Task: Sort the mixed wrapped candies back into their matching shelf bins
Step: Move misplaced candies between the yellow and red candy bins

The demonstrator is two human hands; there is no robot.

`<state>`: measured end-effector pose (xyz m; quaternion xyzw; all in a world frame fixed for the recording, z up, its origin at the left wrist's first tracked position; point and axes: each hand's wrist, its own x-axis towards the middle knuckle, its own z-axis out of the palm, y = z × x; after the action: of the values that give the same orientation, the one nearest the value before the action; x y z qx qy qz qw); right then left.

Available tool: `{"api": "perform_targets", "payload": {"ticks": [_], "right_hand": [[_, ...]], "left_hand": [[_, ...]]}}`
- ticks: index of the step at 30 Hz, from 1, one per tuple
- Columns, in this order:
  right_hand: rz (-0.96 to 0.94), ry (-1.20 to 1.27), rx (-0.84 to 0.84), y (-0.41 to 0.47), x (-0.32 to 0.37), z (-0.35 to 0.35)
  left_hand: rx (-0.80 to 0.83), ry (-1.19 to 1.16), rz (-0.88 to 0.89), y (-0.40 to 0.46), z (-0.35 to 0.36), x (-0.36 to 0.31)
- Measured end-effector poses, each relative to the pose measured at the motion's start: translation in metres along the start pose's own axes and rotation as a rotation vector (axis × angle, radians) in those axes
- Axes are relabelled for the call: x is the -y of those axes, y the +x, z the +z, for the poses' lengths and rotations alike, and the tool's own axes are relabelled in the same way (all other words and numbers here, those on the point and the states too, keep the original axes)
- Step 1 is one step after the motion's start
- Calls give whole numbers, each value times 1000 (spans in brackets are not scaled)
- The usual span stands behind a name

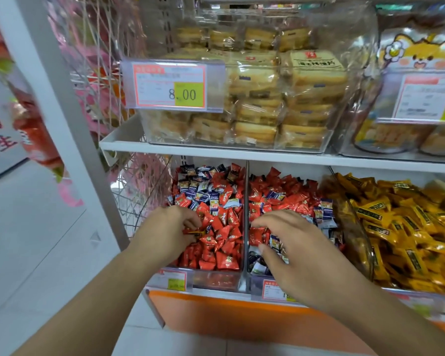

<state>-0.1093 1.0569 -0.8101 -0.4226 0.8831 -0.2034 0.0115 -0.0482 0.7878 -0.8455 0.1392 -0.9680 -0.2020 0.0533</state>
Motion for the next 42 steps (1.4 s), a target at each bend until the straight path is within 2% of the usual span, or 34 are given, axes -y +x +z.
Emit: {"api": "perform_targets", "payload": {"ticks": [9,15,18,21,24,29,31,33,37,40,42], "right_hand": [[28,14,-10,-8,0,-4],[18,52,-58,-10,-3,-6],[7,100,-89,-8,0,-7],[-18,174,-105,-10,2,-11],[-67,165,-90,-18,-2,-15],[6,134,-78,-41,-24,-28],[72,116,-104,-51,-35,-37],[174,104,-195,-57,-51,-49],[401,-33,-493,-53,-99,-73],[591,-42,-419,-47,-116,-81],[600,-45,-348,-44,-112,-79]], "left_hand": [[-72,-89,-17,-2,0,-2],[-230,-473,-69,-11,-18,-22],[-140,-689,-33,-25,-27,-49],[-11,-757,10,-38,-26,-80],[51,-801,15,-44,-19,-100],[106,-788,3,-46,-7,-125],[65,-740,16,-47,-5,-131],[19,-713,17,-47,-5,-132],[-2,-578,26,-48,-5,-128],[-27,-508,30,-49,-7,-121],[-65,-486,34,-48,-9,-114]]}}
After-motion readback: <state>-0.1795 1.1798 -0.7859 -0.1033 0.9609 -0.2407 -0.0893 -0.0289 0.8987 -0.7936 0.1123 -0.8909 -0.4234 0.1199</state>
